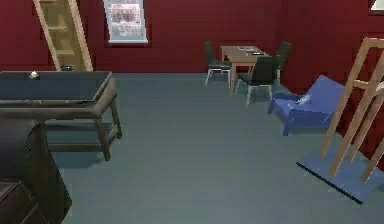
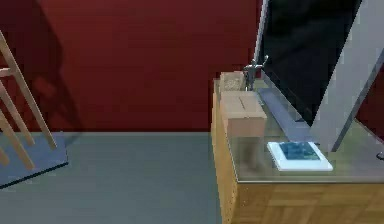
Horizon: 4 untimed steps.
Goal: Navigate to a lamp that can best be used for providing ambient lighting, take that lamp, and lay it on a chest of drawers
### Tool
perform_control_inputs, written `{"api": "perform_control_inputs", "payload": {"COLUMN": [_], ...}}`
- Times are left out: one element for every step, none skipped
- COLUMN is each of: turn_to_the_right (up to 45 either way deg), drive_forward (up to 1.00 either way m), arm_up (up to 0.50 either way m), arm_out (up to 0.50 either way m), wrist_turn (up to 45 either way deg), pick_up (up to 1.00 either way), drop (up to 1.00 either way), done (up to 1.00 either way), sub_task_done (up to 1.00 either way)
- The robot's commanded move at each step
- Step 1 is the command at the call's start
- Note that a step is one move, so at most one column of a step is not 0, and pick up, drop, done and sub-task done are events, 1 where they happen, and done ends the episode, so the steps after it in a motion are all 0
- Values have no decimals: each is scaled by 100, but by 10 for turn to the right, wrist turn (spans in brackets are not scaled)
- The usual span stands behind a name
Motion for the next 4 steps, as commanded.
{"api": "perform_control_inputs", "payload": {"turn_to_the_right": [-30,0,0,0], "drive_forward": [0,100,100,55], "arm_up": [0,0,0,0], "arm_out": [0,0,0,0], "wrist_turn": [0,0,0,0], "pick_up": [0,0,0,0], "drop": [0,0,0,0], "done": [0,0,0,0], "sub_task_done": [0,0,0,0]}}
